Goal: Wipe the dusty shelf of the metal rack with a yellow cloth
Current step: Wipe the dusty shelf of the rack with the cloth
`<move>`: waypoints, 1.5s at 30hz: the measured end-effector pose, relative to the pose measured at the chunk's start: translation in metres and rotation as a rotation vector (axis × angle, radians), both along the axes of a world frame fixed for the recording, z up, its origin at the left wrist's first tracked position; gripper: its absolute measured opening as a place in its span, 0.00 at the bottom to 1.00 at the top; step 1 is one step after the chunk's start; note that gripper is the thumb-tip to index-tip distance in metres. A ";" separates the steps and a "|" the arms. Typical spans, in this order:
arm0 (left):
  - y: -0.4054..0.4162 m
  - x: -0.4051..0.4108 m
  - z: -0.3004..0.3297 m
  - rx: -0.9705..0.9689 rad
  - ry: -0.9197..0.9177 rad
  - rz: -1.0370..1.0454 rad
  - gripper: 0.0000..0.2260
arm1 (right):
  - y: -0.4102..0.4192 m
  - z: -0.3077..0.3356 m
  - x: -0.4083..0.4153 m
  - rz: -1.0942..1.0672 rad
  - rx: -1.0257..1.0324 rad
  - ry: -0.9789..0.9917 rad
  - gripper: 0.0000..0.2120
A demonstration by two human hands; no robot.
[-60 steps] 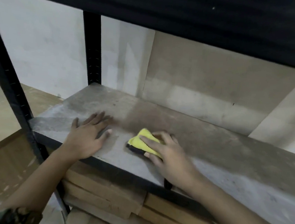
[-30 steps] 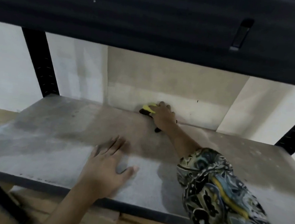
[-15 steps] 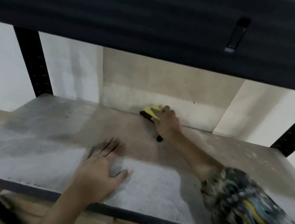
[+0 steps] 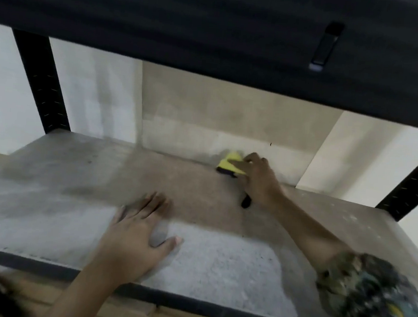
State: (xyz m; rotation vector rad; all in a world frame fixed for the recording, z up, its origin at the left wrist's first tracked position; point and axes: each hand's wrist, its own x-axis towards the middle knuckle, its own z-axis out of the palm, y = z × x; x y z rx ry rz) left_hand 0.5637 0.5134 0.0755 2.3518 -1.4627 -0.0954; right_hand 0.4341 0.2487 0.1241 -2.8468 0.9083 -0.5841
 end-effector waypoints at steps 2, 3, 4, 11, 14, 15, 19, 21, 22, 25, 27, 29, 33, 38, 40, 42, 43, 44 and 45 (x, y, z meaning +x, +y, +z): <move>0.000 0.000 0.001 -0.003 0.014 -0.004 0.45 | 0.041 -0.013 -0.005 0.285 0.019 -0.068 0.19; 0.000 -0.001 0.002 -0.002 0.010 -0.005 0.45 | 0.056 -0.023 -0.008 0.363 0.028 -0.032 0.19; -0.001 -0.001 0.002 0.003 0.005 -0.005 0.45 | 0.057 -0.033 -0.013 0.393 -0.005 -0.001 0.18; 0.002 -0.003 0.003 0.015 -0.013 -0.012 0.41 | -0.070 -0.013 -0.046 -0.418 0.130 0.061 0.18; 0.001 -0.002 0.002 0.032 -0.027 -0.001 0.42 | -0.025 0.006 -0.061 -0.221 0.192 -0.117 0.18; 0.000 -0.001 0.001 0.037 -0.029 0.002 0.42 | 0.003 0.008 -0.066 -0.108 0.239 -0.159 0.17; -0.001 -0.001 0.001 0.030 -0.021 0.006 0.42 | 0.099 -0.018 -0.084 0.310 0.019 0.155 0.22; -0.002 -0.001 0.001 0.025 -0.028 0.006 0.41 | 0.105 -0.023 -0.087 0.276 -0.033 0.196 0.24; -0.002 -0.001 0.001 0.016 -0.021 0.005 0.41 | 0.102 -0.021 -0.087 0.257 -0.012 0.173 0.24; 0.000 -0.003 0.003 0.032 -0.028 -0.011 0.40 | 0.078 -0.020 -0.087 0.188 0.004 0.120 0.22; 0.001 -0.006 0.006 0.043 -0.031 -0.017 0.40 | 0.039 -0.026 -0.091 0.066 0.020 0.137 0.21; 0.001 -0.008 0.008 0.045 -0.027 -0.014 0.40 | -0.014 -0.027 -0.093 -0.148 0.003 0.151 0.21; 0.000 -0.009 0.011 0.044 -0.028 -0.012 0.44 | -0.091 -0.012 -0.098 -0.449 0.128 0.164 0.21; -0.003 -0.016 0.017 0.050 -0.017 -0.001 0.45 | -0.018 0.023 -0.099 -0.108 0.073 -0.122 0.18; -0.010 -0.028 0.020 -0.027 0.028 0.000 0.43 | 0.053 0.024 -0.107 0.044 0.080 -0.063 0.19; -0.020 -0.042 0.023 -0.085 0.075 -0.021 0.40 | 0.120 0.002 -0.117 0.166 0.016 0.016 0.22; -0.026 -0.050 0.022 -0.090 0.080 -0.046 0.39 | 0.141 -0.015 -0.124 0.189 -0.041 0.022 0.22; -0.032 -0.059 0.020 -0.076 0.071 -0.082 0.39 | 0.147 -0.028 -0.134 0.171 -0.096 0.020 0.22; -0.037 -0.067 0.018 -0.052 0.051 -0.123 0.38 | 0.138 -0.038 -0.146 0.075 -0.135 0.022 0.21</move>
